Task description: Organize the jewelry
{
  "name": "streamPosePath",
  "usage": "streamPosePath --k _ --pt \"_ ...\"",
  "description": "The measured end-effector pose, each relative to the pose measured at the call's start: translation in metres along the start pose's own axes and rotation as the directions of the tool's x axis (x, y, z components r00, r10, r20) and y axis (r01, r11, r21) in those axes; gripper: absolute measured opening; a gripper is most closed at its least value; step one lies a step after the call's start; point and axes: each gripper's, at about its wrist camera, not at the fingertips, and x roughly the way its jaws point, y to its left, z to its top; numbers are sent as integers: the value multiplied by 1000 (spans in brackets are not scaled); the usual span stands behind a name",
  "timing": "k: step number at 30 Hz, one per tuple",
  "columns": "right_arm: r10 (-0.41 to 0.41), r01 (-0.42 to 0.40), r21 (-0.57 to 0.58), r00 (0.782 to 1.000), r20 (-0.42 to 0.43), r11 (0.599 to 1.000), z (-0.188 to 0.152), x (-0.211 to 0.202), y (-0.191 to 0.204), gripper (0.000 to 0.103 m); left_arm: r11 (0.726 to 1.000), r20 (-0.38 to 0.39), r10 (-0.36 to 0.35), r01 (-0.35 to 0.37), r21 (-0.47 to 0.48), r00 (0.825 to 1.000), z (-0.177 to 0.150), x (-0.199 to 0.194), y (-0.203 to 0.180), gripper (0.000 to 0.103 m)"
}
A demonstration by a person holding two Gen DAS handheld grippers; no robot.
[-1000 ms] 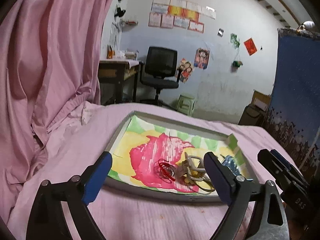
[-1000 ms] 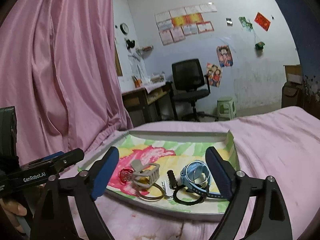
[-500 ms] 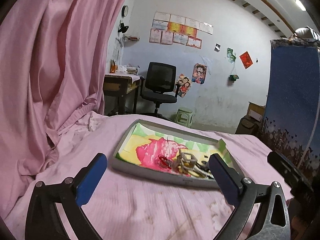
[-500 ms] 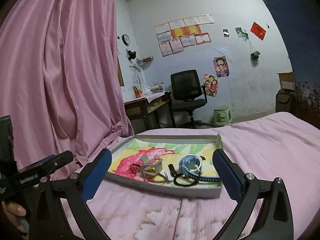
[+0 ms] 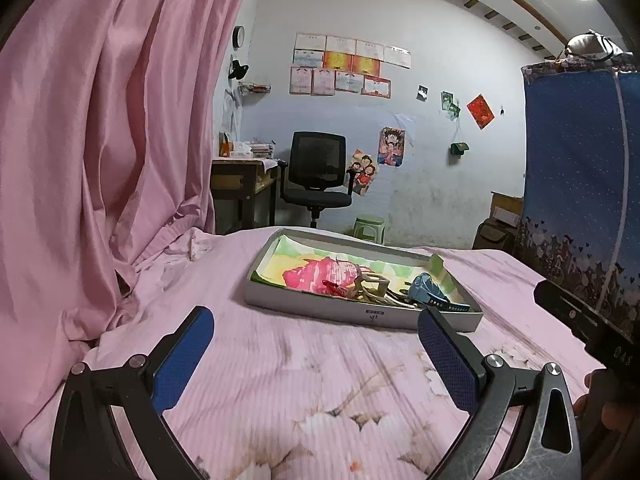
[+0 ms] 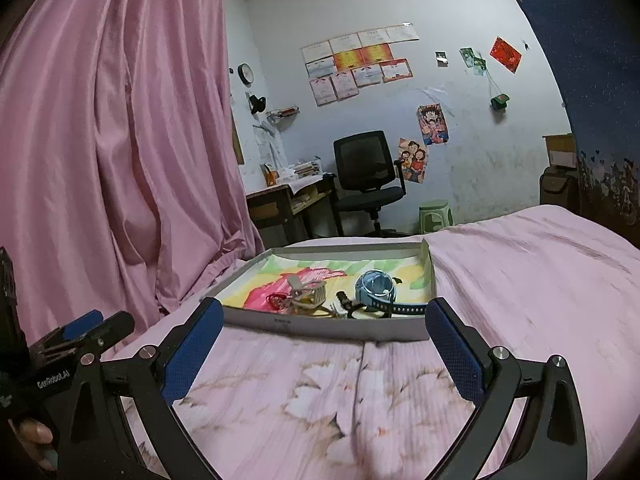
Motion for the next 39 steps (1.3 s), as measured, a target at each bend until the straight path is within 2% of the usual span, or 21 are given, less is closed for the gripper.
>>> streamPosePath --k 21,39 --pt "-6 5 -46 1000 -21 999 -27 -45 16 100 999 15 31 -31 -26 999 -27 -45 16 102" --pt "-39 33 -82 996 -77 996 -41 -37 24 100 998 -14 48 -49 -38 999 -52 -42 31 102"
